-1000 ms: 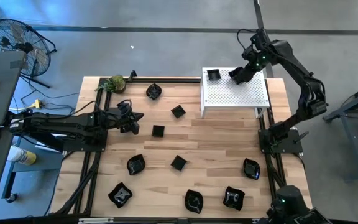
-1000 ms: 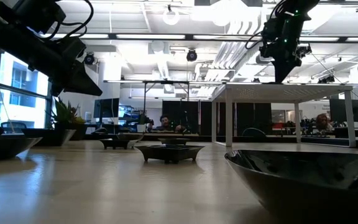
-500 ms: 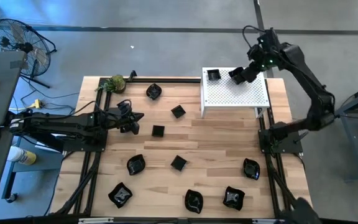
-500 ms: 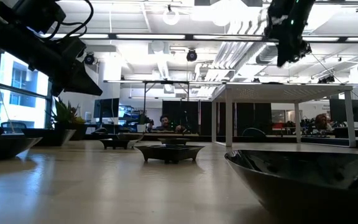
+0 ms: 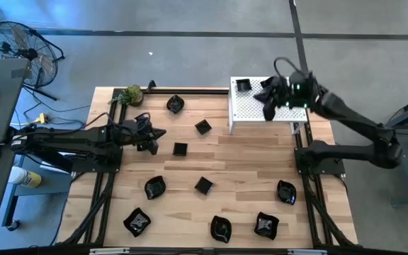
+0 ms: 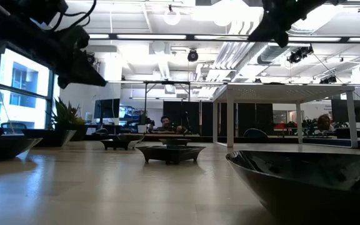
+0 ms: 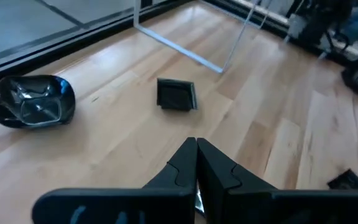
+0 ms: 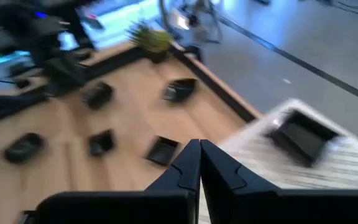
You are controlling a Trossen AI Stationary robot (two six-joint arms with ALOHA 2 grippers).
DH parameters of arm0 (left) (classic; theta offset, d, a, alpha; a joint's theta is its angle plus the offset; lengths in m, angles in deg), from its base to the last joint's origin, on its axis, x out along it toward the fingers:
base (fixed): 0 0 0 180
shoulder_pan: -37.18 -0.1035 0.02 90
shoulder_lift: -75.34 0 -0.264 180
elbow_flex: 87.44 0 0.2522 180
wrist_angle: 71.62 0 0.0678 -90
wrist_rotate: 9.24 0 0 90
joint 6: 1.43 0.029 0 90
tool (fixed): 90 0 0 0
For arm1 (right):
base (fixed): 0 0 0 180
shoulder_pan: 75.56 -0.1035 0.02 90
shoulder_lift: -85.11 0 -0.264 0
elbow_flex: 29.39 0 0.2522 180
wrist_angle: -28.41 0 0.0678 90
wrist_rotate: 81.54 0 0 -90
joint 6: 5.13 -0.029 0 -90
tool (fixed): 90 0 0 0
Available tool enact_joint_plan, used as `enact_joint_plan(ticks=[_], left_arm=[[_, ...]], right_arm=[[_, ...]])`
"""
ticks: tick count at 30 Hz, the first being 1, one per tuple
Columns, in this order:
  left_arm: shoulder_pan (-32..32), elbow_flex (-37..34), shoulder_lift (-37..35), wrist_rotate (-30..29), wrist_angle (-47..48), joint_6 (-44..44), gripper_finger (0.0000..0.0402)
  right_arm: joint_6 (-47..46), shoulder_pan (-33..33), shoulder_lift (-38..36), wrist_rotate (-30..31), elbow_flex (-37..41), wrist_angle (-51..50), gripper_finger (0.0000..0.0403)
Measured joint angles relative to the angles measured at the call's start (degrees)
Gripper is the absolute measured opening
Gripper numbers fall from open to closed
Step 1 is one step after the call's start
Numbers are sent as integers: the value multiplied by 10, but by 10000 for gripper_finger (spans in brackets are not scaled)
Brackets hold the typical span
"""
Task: Pick & Place Mini shaped plates
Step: Put the leaf-shaped plate on the shelf
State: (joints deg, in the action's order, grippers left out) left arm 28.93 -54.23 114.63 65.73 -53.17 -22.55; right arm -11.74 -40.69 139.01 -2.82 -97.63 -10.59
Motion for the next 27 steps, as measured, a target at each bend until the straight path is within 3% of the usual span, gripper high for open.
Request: enact_joint_plan(ticks=[5, 12, 21, 27], left_arm=[[0, 31, 0, 33, 69, 12, 1], [0, 36, 0, 116, 130, 14, 1], [0, 36, 1, 115, 153, 29, 1], [0, 35, 7, 101, 152, 29, 1]], right_arm=[[-47, -92, -28, 83, 41, -1, 4], [-77, -184, -30, 95, 47, -16, 3], [-121, -290, -28, 117, 47, -32, 4], [-215, -377, -6, 100, 47, -74, 20]])
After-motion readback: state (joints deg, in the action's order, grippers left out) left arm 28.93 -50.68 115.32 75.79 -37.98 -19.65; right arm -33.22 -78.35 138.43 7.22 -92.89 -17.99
